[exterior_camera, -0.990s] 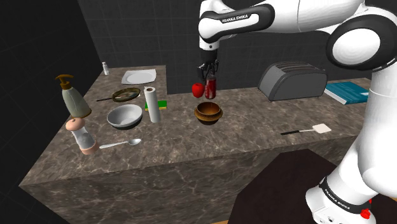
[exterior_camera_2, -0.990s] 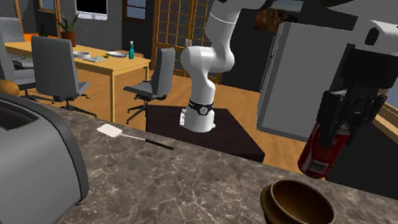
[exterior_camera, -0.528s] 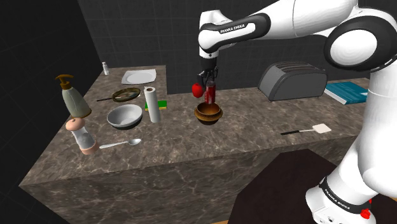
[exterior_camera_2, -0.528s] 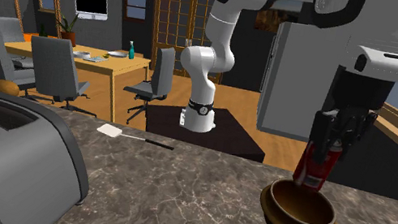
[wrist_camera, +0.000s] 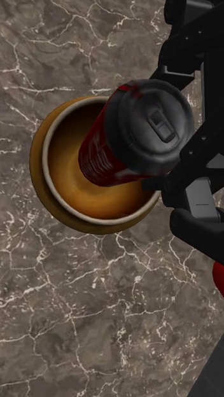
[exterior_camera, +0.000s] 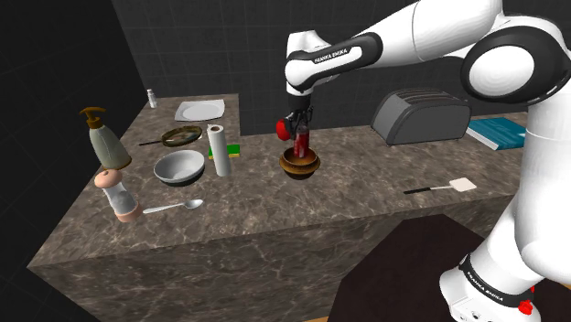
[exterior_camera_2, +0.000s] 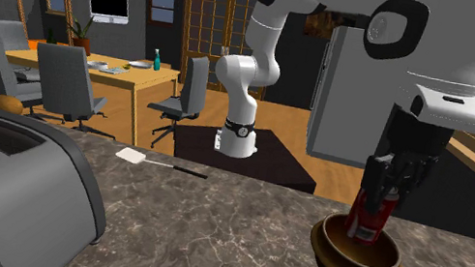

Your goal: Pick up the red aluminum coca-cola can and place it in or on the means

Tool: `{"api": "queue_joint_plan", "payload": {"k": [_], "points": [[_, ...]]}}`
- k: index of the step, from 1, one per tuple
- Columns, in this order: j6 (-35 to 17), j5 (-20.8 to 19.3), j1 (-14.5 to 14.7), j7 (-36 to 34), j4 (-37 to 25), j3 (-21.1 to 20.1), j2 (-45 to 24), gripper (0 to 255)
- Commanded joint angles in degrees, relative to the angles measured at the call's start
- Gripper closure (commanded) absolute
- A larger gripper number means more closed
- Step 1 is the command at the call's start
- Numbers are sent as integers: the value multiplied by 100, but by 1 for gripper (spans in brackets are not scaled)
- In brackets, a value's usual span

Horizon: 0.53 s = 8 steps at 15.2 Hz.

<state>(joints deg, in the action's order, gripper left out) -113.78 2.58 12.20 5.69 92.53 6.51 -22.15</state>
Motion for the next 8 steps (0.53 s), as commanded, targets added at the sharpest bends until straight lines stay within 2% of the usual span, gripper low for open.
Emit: {"api": "queue_joint_plan", "payload": {"k": [1, 6, 7, 8], "points": [[-31, 1, 1, -1, 18, -1, -7, 255], [-31, 1, 1, -1, 18, -1, -7, 255], [-32, 1, 1, -1, 18, -1, -8, 0], [-31, 1, 1, -1, 18, -1, -8, 0]]}}
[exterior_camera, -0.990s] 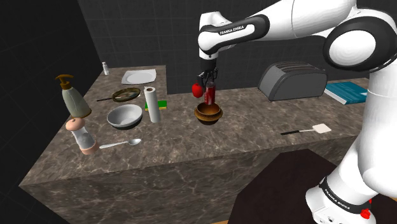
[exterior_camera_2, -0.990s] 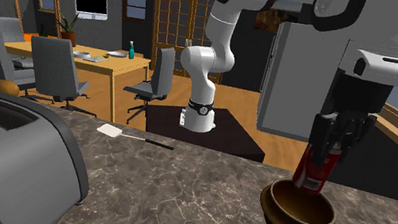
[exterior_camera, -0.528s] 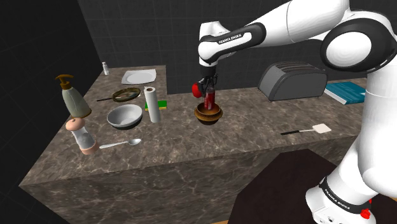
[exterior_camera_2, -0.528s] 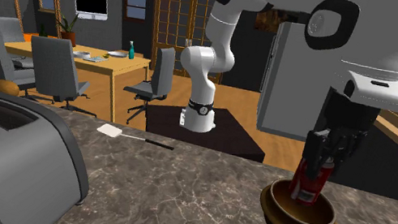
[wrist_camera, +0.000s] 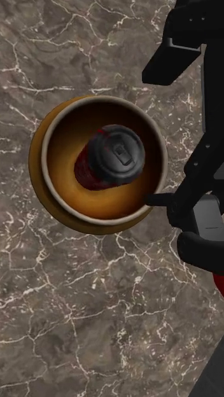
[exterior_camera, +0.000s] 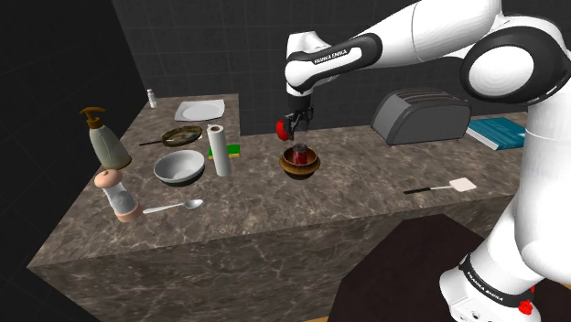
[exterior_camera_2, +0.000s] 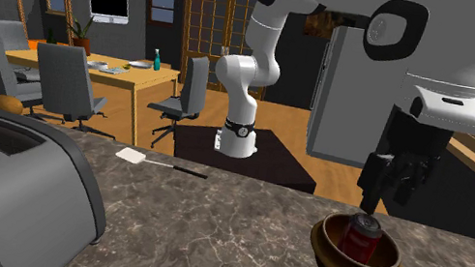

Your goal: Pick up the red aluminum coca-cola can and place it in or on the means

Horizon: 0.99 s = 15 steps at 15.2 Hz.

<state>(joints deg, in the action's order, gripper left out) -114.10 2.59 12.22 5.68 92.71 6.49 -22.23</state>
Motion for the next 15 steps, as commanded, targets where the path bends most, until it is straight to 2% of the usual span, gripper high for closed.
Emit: {"api": "queue_joint_plan", "payload": {"k": [1, 4, 8, 15], "points": [[0, 0, 0, 0, 0, 0, 0, 0], [0, 0, 0, 0, 0, 0, 0, 0], [665, -24, -2, -17, -518, 11, 149, 0], [665, -24, -2, -17, -518, 11, 149, 0]]}}
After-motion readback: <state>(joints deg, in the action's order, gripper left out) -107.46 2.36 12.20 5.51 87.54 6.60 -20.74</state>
